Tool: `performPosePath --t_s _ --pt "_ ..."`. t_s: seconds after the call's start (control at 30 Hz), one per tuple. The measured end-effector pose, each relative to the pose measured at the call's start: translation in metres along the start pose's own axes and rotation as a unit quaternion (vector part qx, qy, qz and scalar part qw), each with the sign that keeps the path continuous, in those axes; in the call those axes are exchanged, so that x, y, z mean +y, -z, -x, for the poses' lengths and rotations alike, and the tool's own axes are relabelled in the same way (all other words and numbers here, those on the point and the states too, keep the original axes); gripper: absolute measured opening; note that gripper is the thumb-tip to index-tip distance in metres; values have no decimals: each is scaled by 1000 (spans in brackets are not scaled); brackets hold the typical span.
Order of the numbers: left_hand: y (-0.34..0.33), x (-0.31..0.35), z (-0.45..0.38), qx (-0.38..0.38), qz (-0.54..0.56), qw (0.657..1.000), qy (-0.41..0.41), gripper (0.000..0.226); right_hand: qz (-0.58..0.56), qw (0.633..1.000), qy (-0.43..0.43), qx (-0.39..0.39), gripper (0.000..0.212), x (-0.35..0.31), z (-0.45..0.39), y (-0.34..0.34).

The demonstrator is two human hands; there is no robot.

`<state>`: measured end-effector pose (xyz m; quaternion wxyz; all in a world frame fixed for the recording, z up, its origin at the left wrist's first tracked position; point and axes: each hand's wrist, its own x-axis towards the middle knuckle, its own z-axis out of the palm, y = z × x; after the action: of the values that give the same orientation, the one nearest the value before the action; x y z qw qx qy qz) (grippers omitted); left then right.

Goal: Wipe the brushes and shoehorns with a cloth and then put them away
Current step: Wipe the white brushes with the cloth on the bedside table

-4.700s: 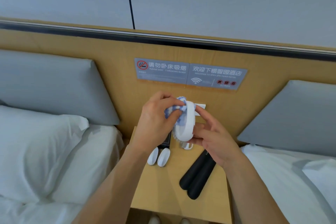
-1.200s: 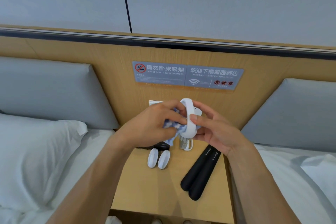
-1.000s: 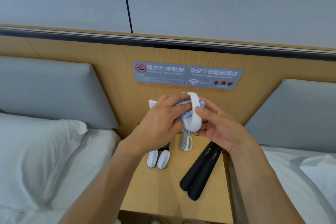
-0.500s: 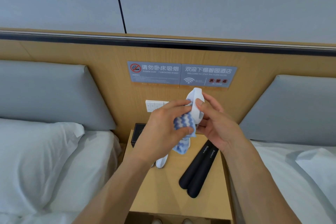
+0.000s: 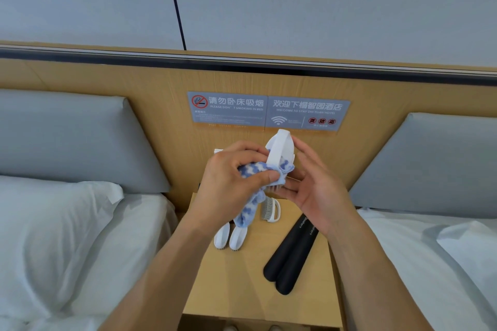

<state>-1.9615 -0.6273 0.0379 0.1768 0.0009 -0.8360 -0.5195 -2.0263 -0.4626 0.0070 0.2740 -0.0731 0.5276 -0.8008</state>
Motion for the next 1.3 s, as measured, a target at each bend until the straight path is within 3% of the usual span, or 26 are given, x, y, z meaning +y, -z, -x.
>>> performPosePath --t_s 0.2,0.47,0.63,0.83,0.97,1.13,1.23,1.3 --pt "1 -2 0 6 55 998 21 5 38 999 11 3 37 -2 -2 2" --pt "4 -7 4 -16 41 999 17 18 128 991 20 14 35 -5 -6 3" --pt "7 -5 2 -2 60 996 69 12 178 982 64 3 43 -9 -4 -1" --pt "12 -5 -3 4 102 987 121 7 342 923 174 8 49 -16 -1 -10" --pt "17 -4 -6 6 139 978 152 8 384 900 206 9 48 -18 0 -15" --pt "25 0 -10 -6 199 954 224 36 448 860 244 -8 49 -16 3 -18" --pt "31 -1 -15 21 177 942 285 61 486 827 281 -6 53 -11 7 -21" --pt "35 1 -19 7 170 932 319 66 497 815 298 -4 52 -8 8 -21"
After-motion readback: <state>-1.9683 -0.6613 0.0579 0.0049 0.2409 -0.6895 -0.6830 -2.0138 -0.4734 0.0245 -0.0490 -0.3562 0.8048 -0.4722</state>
